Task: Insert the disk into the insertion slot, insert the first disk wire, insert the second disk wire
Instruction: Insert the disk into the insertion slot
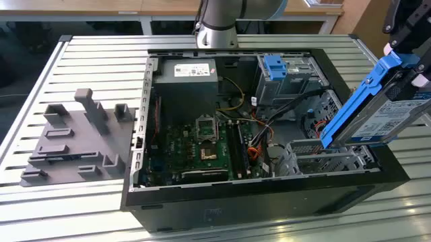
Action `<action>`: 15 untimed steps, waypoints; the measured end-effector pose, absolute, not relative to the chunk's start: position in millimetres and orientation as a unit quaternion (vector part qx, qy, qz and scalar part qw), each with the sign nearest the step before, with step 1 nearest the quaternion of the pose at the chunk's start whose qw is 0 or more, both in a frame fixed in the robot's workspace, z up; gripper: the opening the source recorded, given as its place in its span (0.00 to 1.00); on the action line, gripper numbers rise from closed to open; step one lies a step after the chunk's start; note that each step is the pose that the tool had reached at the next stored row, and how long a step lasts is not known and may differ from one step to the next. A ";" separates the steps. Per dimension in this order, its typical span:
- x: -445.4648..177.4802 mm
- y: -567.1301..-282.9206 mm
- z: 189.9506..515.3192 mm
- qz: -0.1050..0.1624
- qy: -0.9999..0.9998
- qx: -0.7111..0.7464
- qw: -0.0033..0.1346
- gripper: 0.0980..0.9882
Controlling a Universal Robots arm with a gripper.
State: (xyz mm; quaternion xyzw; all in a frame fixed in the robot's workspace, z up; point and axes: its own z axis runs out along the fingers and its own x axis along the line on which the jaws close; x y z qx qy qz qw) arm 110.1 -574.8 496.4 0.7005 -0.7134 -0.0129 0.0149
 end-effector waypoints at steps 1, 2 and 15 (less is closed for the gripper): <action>110.1 -574.8 496.4 -0.013 -0.713 0.701 0.015 0.30; 110.1 -574.8 496.4 -0.013 -0.713 0.701 0.015 0.30; 106.2 -574.7 495.4 -0.006 -0.713 0.701 0.008 0.30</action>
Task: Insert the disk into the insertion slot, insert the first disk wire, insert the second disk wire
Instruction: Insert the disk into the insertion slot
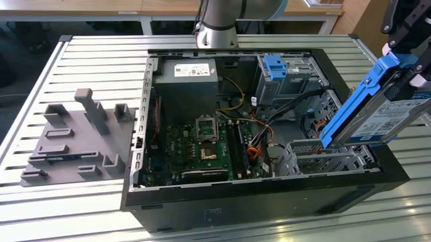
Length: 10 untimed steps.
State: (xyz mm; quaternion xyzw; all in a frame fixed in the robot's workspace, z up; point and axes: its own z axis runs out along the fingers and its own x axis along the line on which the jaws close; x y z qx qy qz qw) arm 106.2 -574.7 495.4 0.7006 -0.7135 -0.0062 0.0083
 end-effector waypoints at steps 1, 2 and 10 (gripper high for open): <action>105.2 -574.8 494.8 -0.005 -0.713 0.701 0.007 0.30; 104.7 -574.8 494.4 -0.005 -0.714 0.701 0.006 0.30; 99.3 -573.2 486.0 -0.003 -0.713 0.701 0.005 0.30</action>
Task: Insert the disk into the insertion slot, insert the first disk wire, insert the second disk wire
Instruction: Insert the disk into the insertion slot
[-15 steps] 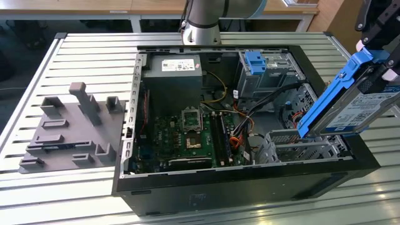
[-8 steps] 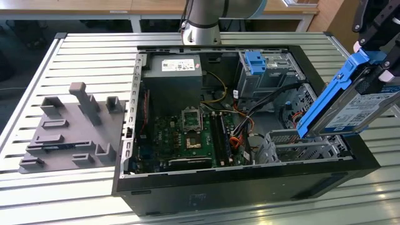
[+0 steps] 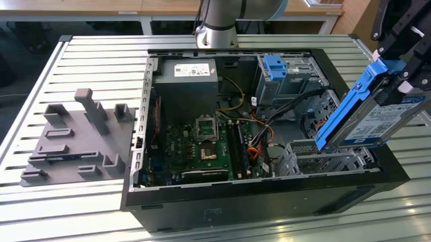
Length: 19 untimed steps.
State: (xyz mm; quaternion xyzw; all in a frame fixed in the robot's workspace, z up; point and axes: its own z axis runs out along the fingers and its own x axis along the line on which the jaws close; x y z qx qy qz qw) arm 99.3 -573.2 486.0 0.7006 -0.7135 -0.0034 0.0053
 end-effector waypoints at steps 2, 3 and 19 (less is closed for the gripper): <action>97.7 -572.3 483.9 -0.003 -0.714 0.701 0.005 0.30; 97.1 -571.9 483.0 -0.003 -0.714 0.701 0.005 0.30; 93.1 -569.4 472.6 -0.003 -0.714 0.701 0.005 0.30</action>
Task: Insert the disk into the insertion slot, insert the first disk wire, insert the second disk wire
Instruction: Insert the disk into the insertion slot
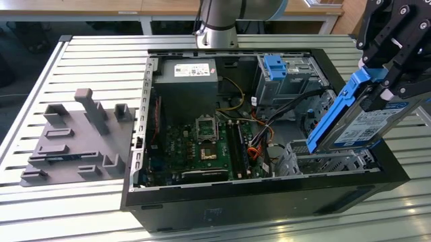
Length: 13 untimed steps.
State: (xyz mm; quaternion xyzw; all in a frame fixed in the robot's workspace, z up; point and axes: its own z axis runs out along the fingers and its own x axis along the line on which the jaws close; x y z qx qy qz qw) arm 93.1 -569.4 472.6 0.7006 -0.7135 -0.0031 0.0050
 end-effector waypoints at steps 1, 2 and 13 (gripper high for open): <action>92.7 -569.5 472.3 -0.003 -0.714 0.701 0.005 0.30; 92.3 -569.5 472.0 -0.003 -0.714 0.701 0.005 0.30; 89.7 -567.4 466.9 -0.003 -0.714 0.701 0.005 0.30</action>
